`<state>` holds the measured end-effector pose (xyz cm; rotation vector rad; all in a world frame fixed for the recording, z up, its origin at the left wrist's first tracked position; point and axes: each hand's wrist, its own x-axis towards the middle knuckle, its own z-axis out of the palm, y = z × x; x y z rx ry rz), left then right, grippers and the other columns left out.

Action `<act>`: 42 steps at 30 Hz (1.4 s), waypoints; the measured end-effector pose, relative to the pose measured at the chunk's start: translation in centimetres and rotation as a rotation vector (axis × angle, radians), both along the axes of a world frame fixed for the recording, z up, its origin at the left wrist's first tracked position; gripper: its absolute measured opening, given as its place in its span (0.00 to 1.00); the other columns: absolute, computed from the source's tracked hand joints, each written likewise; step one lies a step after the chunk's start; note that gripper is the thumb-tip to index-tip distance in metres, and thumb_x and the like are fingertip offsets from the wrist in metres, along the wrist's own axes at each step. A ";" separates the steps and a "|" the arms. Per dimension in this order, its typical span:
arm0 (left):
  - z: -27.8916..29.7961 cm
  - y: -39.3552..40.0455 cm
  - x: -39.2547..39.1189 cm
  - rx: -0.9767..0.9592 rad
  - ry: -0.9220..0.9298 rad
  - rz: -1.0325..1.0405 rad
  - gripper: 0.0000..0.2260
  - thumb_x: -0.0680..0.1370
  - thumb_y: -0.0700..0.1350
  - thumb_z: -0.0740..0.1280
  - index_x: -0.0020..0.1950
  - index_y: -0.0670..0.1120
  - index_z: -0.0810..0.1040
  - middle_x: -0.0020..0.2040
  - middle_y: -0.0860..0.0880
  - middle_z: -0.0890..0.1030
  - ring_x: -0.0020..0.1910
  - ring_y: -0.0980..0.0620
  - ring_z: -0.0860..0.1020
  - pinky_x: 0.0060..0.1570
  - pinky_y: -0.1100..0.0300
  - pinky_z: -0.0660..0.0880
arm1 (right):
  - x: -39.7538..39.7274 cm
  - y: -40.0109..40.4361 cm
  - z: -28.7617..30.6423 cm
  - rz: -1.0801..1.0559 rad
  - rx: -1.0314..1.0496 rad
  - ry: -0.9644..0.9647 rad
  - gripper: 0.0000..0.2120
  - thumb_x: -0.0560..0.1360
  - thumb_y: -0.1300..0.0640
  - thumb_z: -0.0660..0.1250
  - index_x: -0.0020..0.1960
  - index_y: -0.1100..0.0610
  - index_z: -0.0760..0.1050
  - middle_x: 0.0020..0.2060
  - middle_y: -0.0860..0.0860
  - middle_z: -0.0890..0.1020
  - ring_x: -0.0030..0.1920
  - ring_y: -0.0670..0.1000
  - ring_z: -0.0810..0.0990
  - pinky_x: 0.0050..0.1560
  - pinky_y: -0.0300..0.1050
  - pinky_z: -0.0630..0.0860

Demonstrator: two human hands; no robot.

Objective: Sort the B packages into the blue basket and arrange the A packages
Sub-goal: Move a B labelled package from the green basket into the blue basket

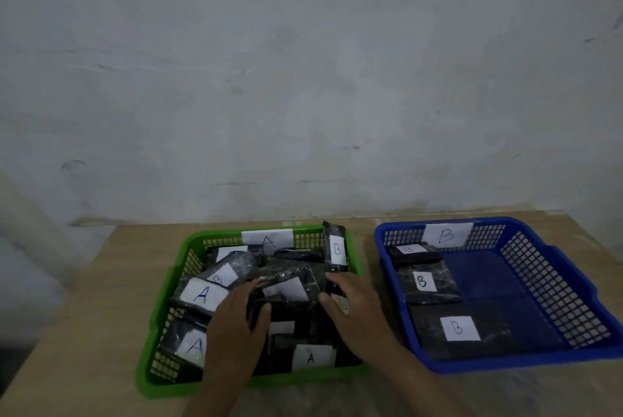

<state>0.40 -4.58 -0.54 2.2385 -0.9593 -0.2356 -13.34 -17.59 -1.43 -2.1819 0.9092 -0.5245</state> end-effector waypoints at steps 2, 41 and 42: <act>-0.6 0.0 0.4 0.018 0.027 -0.029 0.15 0.76 0.48 0.63 0.62 0.46 0.73 0.62 0.46 0.75 0.61 0.47 0.72 0.62 0.53 0.69 | 0.9 0.5 -0.2 -0.013 0.005 0.010 0.18 0.75 0.45 0.61 0.62 0.49 0.70 0.55 0.45 0.75 0.58 0.45 0.68 0.59 0.41 0.65; 2.8 -13.6 -11.7 -0.272 0.432 -0.318 0.14 0.74 0.47 0.66 0.58 0.56 0.68 0.36 0.56 0.78 0.32 0.66 0.77 0.29 0.76 0.71 | -13.5 -8.3 2.7 -0.400 0.491 -0.452 0.10 0.76 0.59 0.62 0.48 0.44 0.68 0.46 0.44 0.78 0.44 0.40 0.78 0.32 0.28 0.75; 2.7 -14.4 -12.5 -0.275 0.485 -0.335 0.14 0.75 0.45 0.66 0.57 0.58 0.68 0.39 0.56 0.79 0.34 0.67 0.77 0.30 0.77 0.71 | -14.3 -8.9 2.6 -0.423 0.480 -0.446 0.09 0.76 0.58 0.63 0.48 0.44 0.68 0.45 0.43 0.79 0.42 0.40 0.79 0.31 0.28 0.74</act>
